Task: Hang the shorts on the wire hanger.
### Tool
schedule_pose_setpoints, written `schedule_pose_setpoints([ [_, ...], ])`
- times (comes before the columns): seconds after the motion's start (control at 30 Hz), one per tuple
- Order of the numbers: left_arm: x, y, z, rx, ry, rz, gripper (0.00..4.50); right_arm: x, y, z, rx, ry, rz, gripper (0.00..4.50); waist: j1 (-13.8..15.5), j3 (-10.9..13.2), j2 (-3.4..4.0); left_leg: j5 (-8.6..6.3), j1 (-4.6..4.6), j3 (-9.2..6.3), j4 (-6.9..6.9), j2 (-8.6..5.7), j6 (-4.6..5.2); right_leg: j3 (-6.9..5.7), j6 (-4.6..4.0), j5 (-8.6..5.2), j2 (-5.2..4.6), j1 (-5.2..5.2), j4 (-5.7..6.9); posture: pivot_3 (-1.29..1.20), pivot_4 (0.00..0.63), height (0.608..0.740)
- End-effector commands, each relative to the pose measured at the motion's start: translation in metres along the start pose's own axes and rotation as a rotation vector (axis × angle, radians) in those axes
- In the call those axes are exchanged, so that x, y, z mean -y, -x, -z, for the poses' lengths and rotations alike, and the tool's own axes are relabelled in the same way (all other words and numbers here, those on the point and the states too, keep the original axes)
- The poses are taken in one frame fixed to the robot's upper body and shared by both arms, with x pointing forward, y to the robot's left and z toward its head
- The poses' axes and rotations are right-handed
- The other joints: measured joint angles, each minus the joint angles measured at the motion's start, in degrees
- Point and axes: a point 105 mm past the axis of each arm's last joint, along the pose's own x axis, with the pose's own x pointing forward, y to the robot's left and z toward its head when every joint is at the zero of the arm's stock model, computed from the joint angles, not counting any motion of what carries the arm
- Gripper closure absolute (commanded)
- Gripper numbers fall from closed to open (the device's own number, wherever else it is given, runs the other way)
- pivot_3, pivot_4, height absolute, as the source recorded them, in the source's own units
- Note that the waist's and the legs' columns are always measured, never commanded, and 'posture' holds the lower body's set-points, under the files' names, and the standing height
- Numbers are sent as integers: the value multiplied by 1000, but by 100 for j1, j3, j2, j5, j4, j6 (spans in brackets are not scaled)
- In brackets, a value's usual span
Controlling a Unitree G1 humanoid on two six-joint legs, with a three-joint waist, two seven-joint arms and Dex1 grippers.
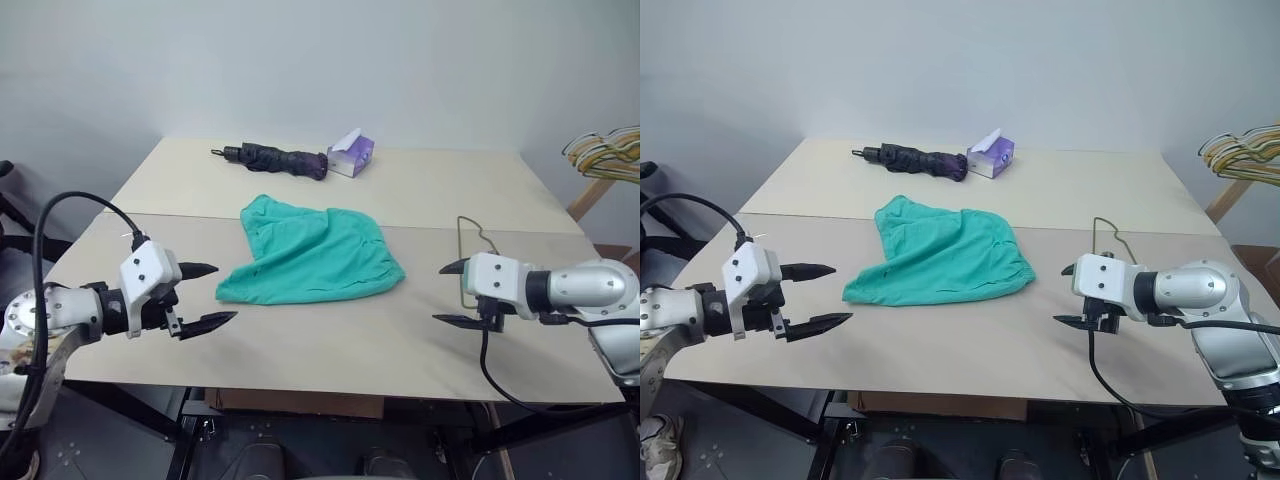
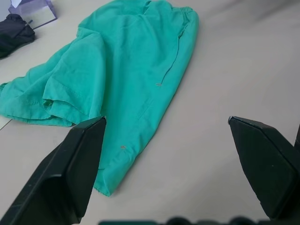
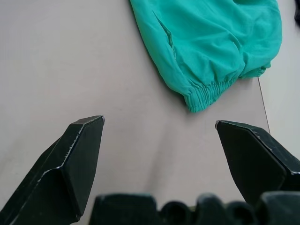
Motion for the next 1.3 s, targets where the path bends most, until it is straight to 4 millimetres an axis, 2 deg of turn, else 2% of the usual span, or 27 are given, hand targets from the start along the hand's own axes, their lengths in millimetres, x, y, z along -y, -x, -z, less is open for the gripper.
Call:
schedule_pose_setpoints([
  [0.03, 0, 1, -8, -9, 1, 13, 0, 6, 3, -8, 18, 30, 28, 51, 0, 0, 0, 0, 0, 0, 0, 0, 0, 0, 0, 0, 0, 0, 0, 222, 0, 740],
  [0.2, -4, -3, -12, 15, 1, -20, 0, 8, 0, -9, 23, 29, 35, 51, 2, 0, 0, 0, 0, -1, 0, 0, 0, 0, 0, 0, 0, 0, 0, 225, 0, 740],
  [0.37, -2, -3, -2, -32, -12, -7, 0, 8, -2, -5, -17, -41, 25, 51, 0, 0, 0, 0, 0, 0, -1, 0, 0, 0, 0, 0, 0, -1, 0, 215, 0, 740],
  [0.53, -4, -4, 12, -103, -19, -5, 0, 9, -7, -5, -22, 23, 41, 51, 0, 0, 0, 0, -1, 0, -1, 0, 0, 0, -1, 0, 0, -2, 0, 195, 0, 740],
  [0.87, -6, -2, 55, -345, -68, 36, 0, 23, -48, -6, -26, 296, 98, 51, -68, 2, 4, 0, -4, 6, -3, 0, -1, 3, 0, -1, 0, -12, 0, 147, 0, 740],
  [1.07, -9, -2, 54, -351, -88, 39, 0, 31, -80, -3, -33, 427, 138, 51, -154, 2, 4, 0, -4, 6, -4, 0, -1, 3, -2, -1, 1, -11, 2, 154, 0, 740],
  [1.27, -3, -4, 54, -341, -83, 45, 0, 45, -107, 5, -52, 436, 191, 51, -206, 3, 4, 0, -4, 7, -7, 0, 0, 6, -3, 0, 1, -13, 5, 173, 0, 740],
  [1.3, -2, -4, 55, -341, -83, 46, 0, 47, -110, 8, -57, 435, 196, 210, -210, 3, 4, 0, -4, 7, -7, 0, 0, 7, -4, 0, 0, -13, 6, 180, 0, 740],
])
